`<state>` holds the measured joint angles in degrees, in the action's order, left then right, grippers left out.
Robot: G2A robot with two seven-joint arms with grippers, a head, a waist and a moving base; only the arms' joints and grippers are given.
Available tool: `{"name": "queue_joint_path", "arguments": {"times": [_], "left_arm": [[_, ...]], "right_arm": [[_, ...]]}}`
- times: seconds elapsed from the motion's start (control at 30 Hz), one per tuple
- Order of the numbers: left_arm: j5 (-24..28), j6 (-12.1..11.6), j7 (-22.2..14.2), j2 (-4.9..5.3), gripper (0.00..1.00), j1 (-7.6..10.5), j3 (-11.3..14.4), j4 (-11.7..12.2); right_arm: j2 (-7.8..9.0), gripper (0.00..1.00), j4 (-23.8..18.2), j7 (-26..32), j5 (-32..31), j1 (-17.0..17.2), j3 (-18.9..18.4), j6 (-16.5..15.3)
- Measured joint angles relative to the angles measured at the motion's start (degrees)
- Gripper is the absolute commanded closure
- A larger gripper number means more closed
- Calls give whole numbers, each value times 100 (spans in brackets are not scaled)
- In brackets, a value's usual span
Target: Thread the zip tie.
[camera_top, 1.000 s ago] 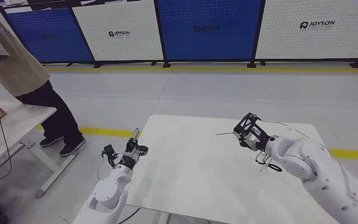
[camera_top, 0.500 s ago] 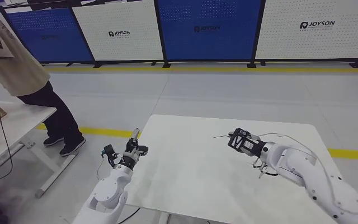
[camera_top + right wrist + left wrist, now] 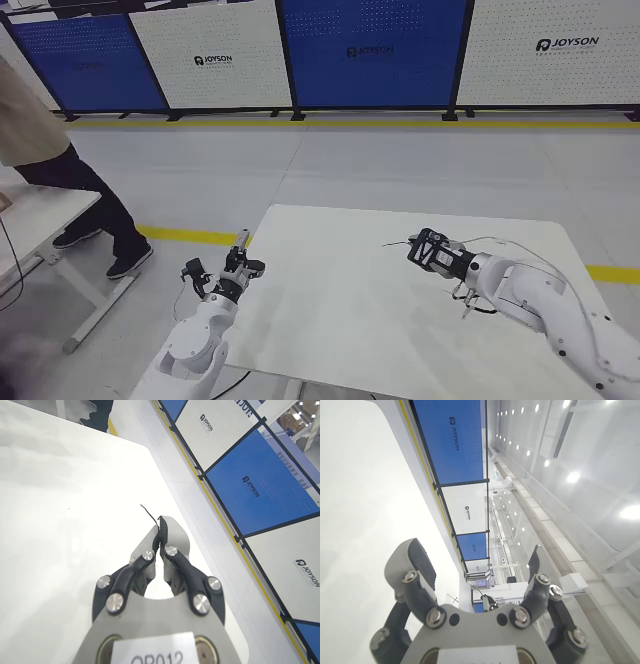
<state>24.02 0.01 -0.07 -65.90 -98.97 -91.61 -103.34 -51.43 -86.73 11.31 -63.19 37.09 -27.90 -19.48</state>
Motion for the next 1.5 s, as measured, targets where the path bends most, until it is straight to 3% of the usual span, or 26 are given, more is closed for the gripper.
{"name": "queue_joint_path", "arguments": {"times": [0.07, 0.13, 0.23, 0.3, 0.4, 0.5, 0.67, 0.77, 0.83, 0.93, 1.03, 1.1, 1.2, 1.27, 1.5], "left_arm": [[-82, 48, -87, 0, 0, 22, 33, -108], [-213, 292, -385, 19, 0, 8, 68, -297], [-17, 948, -1073, 58, 0, -37, 65, -602], [251, 1570, -1591, 92, 0, -35, -34, -824], [432, 2159, -1946, 119, 0, -41, -91, -881], [422, 1961, -1929, 118, 0, -41, -88, -872], [401, 1944, -1921, 118, 0, -43, -71, -849], [387, 1948, -2188, 143, 0, -73, 79, -556], [728, 1948, -2422, 171, 0, -70, 76, -386], [1230, 1948, -2798, 285, 0, -111, 66, -270], [1621, 1948, -3076, 465, 0, -206, 74, -363], [2099, 1948, -3089, 608, 0, -275, 125, -443], [3004, 1947, -2806, 806, 0, -263, 257, -536], [3186, 1947, -2792, 815, 0, -256, 265, -541], [2981, 1947, -2818, 807, 0, -258, 260, -537]], "right_arm": [[0, 100, 0, 0, 0, 0, 0, 0], [0, 100, 0, 0, 0, 0, 0, 0], [0, 100, 0, 0, 0, 0, 0, 0], [0, 100, 0, 0, 0, 0, 0, 0], [0, 100, 0, 0, 0, 0, 0, 0], [0, 100, 0, 0, 0, 0, 0, 0], [-1, 100, -14, -33, -7, 19, -1, 0], [-3, 100, 23, -445, -261, 76, 20, 0], [-11, 100, 20, -635, -541, 59, 95, 0], [-23, 100, -31, -846, -1056, 21, 224, 0], [-22, 100, -71, -1075, -1447, 16, 293, 0], [-9, 100, -77, -1193, -1679, 21, 307, 0], [7, 100, -54, -1242, -1849, 55, 259, 5], [9, 100, -41, -1224, -1841, 65, 233, 11], [8, 100, -42, -1223, -1833, 64, 234, 12]]}}
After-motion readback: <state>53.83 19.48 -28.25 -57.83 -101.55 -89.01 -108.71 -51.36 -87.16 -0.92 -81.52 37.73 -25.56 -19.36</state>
